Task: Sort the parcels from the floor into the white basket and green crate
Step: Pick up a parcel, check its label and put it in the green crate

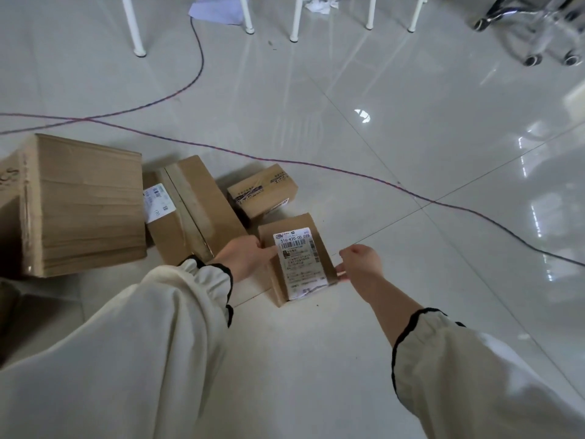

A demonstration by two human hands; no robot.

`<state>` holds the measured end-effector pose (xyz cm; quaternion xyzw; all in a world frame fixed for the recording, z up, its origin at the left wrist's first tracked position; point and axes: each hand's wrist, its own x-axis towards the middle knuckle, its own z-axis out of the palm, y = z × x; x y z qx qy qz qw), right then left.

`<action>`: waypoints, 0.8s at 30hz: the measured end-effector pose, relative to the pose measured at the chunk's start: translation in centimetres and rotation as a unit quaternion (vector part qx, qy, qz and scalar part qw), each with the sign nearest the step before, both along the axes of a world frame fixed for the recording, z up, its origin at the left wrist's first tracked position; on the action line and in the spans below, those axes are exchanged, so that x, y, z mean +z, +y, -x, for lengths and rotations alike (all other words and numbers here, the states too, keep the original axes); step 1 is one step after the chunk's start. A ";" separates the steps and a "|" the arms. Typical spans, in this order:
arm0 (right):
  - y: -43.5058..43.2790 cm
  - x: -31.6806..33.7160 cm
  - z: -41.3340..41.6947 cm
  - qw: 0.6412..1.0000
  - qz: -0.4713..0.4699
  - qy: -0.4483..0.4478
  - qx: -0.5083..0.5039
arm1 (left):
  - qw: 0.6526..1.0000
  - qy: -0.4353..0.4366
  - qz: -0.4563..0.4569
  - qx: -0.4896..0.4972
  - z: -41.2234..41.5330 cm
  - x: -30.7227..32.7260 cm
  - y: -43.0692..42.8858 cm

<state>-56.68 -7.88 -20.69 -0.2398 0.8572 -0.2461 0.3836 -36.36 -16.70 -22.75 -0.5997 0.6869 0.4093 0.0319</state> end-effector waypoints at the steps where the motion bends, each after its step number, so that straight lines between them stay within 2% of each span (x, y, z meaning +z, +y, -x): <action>1: 0.1 0.1 -0.1 0.999 -0.030 -0.031 0.003 | 1.000 0.008 -0.019 -0.001 0.1 -0.3 0.1; 3: 0.2 0.5 -0.4 0.994 -0.079 -0.064 0.031 | 0.998 0.042 -0.036 0.005 0.6 -0.5 0.0; 7: -0.2 0.6 -0.7 0.996 -0.060 -0.040 0.052 | 0.992 0.106 -0.069 0.004 1.1 0.0 0.2; 9: -0.3 0.8 -1.0 0.990 -0.072 -0.111 0.039 | 0.989 0.096 -0.112 0.001 1.0 0.2 0.5; 11: -0.4 0.9 -1.4 0.972 -0.089 -0.218 0.013 | 0.984 0.067 -0.164 -0.007 0.7 0.4 0.9; 13: -0.6 0.8 -1.7 0.955 -0.086 -0.284 -0.011 | 0.980 0.059 -0.187 -0.010 0.6 0.4 0.9; 19: -1.9 2.9 -2.4 0.960 -0.084 -0.266 -0.022 | 0.978 0.099 -0.177 0.049 0.1 3.0 1.3; 24: -1.8 10.5 -3.2 0.959 -0.065 -0.274 -0.037 | 0.985 0.082 -0.150 0.020 -0.7 12.0 0.8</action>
